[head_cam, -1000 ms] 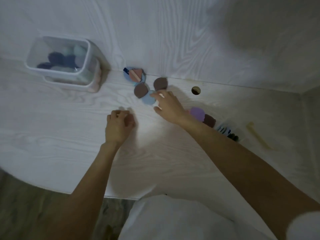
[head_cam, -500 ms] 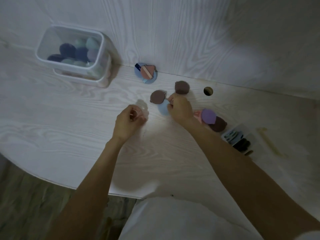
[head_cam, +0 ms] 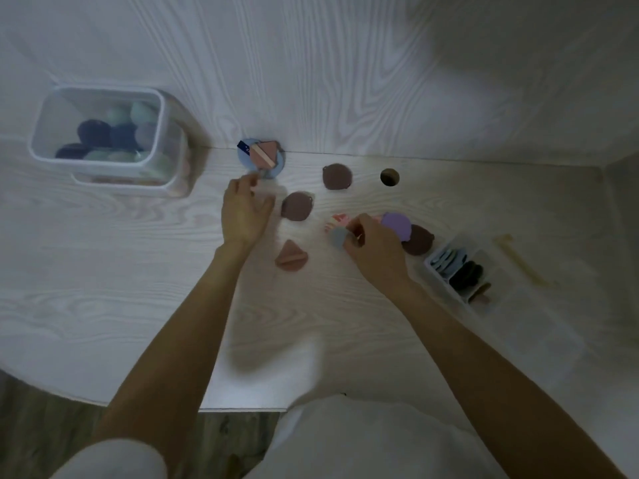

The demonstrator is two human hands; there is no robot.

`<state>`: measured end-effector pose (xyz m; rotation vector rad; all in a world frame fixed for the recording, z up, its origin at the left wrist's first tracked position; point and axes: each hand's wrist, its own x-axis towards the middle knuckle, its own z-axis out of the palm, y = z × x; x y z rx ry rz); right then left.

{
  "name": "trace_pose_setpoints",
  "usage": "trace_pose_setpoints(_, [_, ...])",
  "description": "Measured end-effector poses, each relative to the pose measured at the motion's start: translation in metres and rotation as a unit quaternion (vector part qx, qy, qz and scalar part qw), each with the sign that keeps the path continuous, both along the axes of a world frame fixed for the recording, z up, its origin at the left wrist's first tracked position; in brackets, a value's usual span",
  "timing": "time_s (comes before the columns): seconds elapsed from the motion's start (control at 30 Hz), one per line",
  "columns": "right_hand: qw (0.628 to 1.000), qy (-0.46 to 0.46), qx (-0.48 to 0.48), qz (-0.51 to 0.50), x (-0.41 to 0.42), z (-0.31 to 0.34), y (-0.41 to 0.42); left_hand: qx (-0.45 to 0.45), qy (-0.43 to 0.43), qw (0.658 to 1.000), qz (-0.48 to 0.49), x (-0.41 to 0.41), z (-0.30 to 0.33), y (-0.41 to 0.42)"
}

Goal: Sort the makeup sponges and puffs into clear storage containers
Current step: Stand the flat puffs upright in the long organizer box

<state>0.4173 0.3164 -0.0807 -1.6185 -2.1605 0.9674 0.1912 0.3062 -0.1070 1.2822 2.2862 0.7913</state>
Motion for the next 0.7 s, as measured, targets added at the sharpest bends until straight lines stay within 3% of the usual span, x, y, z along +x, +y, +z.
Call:
trace_pose_setpoints(0.13, [1.000, 0.006, 0.012, 0.011, -0.011, 0.000, 0.014, -0.022, -0.080, 0.995, 0.048, -0.021, -0.006, 0.047])
trace_pose_setpoints(0.23, [1.000, 0.018, 0.002, -0.005, -0.014, -0.002, 0.021, -0.028, -0.069, 0.994, 0.085, -0.013, -0.014, 0.059])
trace_pose_setpoints(0.3, [1.000, 0.019, 0.008, -0.008, -0.016, -0.003, 0.021, -0.001, -0.048, 0.992, 0.113, -0.004, -0.016, 0.058])
trace_pose_setpoints(0.43, [0.999, 0.024, 0.020, -0.007, -0.012, -0.002, 0.013, 0.083, -0.106, 0.980, 0.147, 0.001, -0.012, 0.056])
trace_pose_setpoints(0.7, [0.998, 0.006, 0.064, -0.012, 0.039, 0.039, -0.021, 0.088, -0.236, 0.965, -0.075, 0.088, 0.062, -0.014])
